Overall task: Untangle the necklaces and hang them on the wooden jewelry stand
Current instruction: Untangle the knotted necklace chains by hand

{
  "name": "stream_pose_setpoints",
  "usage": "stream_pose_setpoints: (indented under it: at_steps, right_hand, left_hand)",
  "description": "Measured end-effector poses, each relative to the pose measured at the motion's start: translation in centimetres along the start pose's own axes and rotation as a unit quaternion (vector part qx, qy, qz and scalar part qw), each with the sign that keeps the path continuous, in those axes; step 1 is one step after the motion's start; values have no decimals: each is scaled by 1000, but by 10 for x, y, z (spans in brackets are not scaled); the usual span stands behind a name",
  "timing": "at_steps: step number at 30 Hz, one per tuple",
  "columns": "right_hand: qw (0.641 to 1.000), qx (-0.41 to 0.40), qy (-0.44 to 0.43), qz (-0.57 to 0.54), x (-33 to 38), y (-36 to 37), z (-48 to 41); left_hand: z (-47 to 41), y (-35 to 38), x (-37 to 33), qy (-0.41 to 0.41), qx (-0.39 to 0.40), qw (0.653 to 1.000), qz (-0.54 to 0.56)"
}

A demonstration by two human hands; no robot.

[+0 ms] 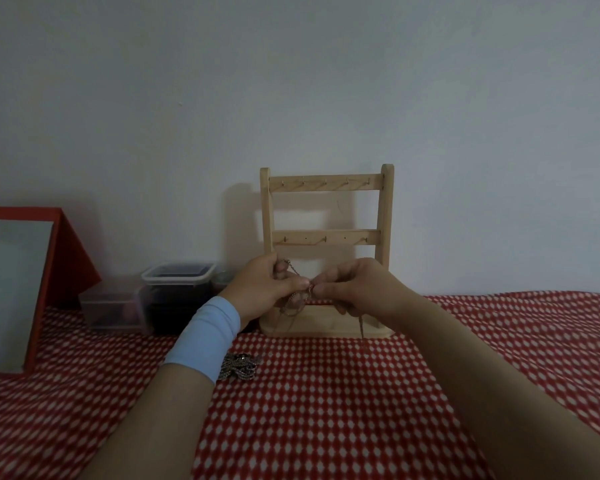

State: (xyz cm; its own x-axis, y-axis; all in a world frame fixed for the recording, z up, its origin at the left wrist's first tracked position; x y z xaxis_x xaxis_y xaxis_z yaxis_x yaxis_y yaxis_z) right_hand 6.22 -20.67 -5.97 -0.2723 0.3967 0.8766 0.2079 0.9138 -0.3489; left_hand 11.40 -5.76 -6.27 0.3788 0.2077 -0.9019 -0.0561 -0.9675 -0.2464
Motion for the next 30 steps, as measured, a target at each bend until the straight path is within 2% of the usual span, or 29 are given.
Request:
stream_pose_setpoints:
  at_steps: [3,7,10,13,15,19,24,27,30]
  right_hand:
    - [999,-12,-20,47,0,-1,-2]
    - [997,12,-23,72,-2,5,-1]
    - [1000,9,-13,21,-3,3,-2]
    - [1000,16,5,-14,-4,4,-2]
    - [999,23,23,-35,-5,6,-1]
    - [994,43,55,-86,-8,11,0]
    - [988,60,72,-120,-9,13,0]
    - [989,68,71,-106,-9,14,0]
    - [995,88,49,-26,-6,19,3]
  left_hand:
    - [2,4,1,-17,5,1000,-11]
    - [7,4,-1,-50,-7,999,-21]
    - [1,-7,8,-61,-8,988,-145]
    - [0,-18,5,-26,-31,954,-297]
    - [0,-15,-12,24,-48,959,-279]
    - [16,7,-30,26,24,988,-147]
    - [15,4,-32,67,-13,988,-136]
    - [14,3,-32,61,0,990,-126]
    - [13,11,-25,13,10,994,-112]
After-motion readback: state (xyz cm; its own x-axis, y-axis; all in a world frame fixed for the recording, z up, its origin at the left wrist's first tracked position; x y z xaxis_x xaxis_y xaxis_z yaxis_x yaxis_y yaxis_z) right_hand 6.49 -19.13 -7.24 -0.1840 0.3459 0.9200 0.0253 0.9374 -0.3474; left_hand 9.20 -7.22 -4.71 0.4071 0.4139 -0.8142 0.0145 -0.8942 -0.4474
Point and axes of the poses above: each hand's wrist, its own z-axis away from the middle knuckle, its own y-axis out of the palm, x = y × z, the point moved 9 cm from there along -z, towards the middle knuckle, and after that the axes turned 15 degrees about -x, right-handed, at the moved point
